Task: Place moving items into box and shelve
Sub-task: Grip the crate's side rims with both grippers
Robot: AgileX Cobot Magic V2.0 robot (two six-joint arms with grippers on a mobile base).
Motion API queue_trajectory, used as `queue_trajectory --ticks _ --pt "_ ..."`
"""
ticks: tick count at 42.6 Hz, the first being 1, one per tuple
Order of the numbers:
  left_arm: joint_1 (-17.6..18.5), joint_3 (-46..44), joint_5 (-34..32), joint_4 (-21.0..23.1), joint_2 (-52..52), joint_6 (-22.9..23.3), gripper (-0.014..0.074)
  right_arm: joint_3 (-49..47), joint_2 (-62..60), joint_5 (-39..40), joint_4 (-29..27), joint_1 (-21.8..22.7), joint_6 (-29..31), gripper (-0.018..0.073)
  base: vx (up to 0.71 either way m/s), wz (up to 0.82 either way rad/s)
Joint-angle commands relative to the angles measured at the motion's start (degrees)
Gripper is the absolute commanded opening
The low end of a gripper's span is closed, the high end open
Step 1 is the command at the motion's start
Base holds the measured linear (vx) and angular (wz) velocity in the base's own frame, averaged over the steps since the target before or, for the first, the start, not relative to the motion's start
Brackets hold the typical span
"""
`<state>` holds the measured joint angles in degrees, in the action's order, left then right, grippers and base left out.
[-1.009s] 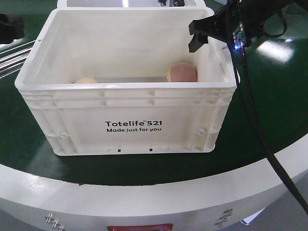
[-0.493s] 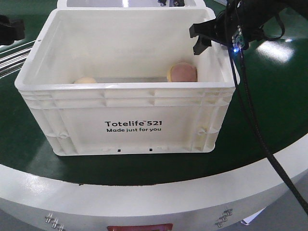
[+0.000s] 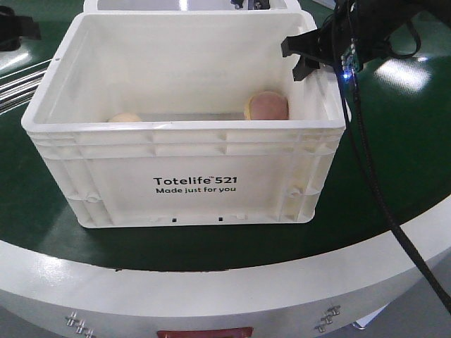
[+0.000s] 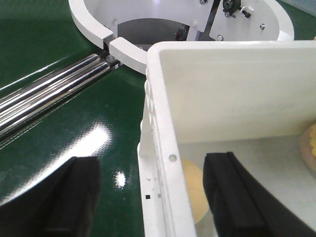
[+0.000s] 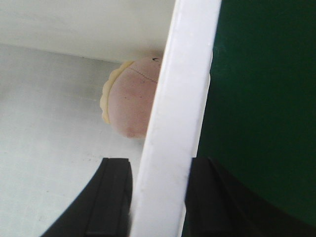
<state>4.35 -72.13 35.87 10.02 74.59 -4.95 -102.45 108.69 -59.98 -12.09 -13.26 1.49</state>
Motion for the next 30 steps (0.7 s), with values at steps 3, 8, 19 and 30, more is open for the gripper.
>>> queue_trajectory --ticks 3,8,19,30 --pt "0.1 -10.1 5.5 0.6 3.4 3.7 0.0542 -1.8 -2.6 2.9 -7.0 -0.6 2.7 -0.0004 0.00 0.00" --pt "0.3 -15.0 9.8 1.6 7.6 4.4 0.0542 -1.8 -2.6 2.9 -7.0 -0.6 2.7 -0.0004 0.00 0.00" --pt "0.3 -22.2 14.4 6.8 19.0 4.3 0.0542 -1.8 -2.6 3.0 -6.9 -0.6 4.2 -0.0004 0.00 0.00" --pt "0.3 -22.3 17.6 7.0 21.0 4.2 0.0542 -1.8 -2.6 3.0 -6.8 -0.6 4.2 -0.0004 0.00 0.00"
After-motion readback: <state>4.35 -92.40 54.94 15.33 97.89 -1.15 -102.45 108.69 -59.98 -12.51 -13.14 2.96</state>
